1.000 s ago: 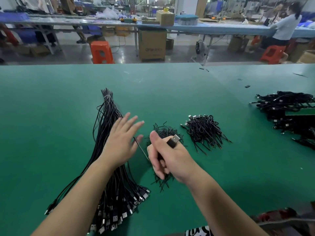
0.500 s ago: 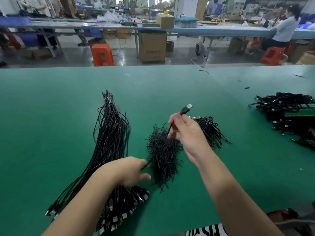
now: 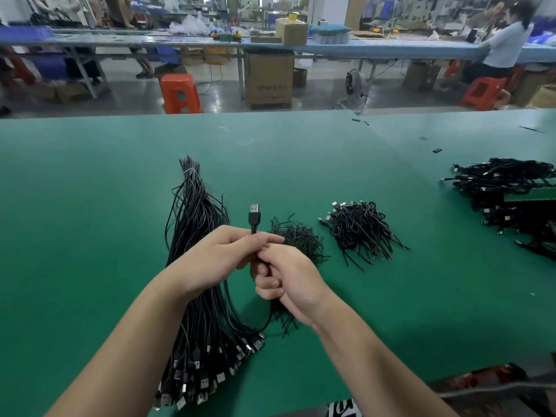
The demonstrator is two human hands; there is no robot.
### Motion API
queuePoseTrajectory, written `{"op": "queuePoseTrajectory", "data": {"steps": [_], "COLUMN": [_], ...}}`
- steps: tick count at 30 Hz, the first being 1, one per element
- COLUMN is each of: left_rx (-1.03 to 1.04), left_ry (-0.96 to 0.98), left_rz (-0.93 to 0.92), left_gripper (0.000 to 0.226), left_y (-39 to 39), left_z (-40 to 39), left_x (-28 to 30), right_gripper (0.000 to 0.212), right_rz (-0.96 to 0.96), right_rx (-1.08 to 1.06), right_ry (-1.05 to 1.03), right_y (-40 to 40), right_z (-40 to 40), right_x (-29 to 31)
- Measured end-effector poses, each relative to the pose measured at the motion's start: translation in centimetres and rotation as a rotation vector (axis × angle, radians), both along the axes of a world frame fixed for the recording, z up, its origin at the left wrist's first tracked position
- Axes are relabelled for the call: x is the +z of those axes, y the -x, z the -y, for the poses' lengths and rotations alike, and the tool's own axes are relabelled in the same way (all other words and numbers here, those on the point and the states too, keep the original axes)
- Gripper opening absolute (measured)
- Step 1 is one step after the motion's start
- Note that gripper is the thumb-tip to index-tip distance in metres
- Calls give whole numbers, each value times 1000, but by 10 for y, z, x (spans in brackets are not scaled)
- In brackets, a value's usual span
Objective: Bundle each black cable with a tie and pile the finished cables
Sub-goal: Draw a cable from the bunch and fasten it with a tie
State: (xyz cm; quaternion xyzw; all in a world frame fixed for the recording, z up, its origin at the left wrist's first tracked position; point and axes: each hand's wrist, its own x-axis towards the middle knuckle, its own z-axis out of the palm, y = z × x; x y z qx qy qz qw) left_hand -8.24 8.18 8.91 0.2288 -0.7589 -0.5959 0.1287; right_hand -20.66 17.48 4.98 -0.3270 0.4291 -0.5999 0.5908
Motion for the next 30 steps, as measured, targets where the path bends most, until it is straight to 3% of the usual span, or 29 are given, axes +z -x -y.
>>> {"op": "queuePoseTrajectory", "data": {"steps": [8, 15, 18, 22, 24, 28, 30], "left_rx": [2, -64, 42, 143, 111, -308, -411], "left_ry": [120, 109, -57, -505, -627, -849, -674], "left_rz": [-73, -66, -275, -727, -774, -635, -332], "left_gripper": [43, 46, 50, 54, 51, 50, 49], "left_y": [-3, -7, -1, 4, -2, -13, -21], "left_z": [2, 7, 5, 8, 11, 18, 23], "left_x": [-3, -8, -11, 5, 12, 10, 3], "right_gripper": [38, 38, 39, 41, 42, 41, 38], "right_rz": [-79, -18, 108, 344, 483, 678, 686], "right_rx": [36, 37, 91, 213, 259, 285, 234], "right_ry": [108, 96, 63, 28, 15, -2, -34], "right_y": [-7, -8, -10, -14, -15, -17, -11], "right_z": [0, -1, 0, 1, 2, 5, 6], "right_x": [-3, -4, -8, -24, -35, -55, -59]}}
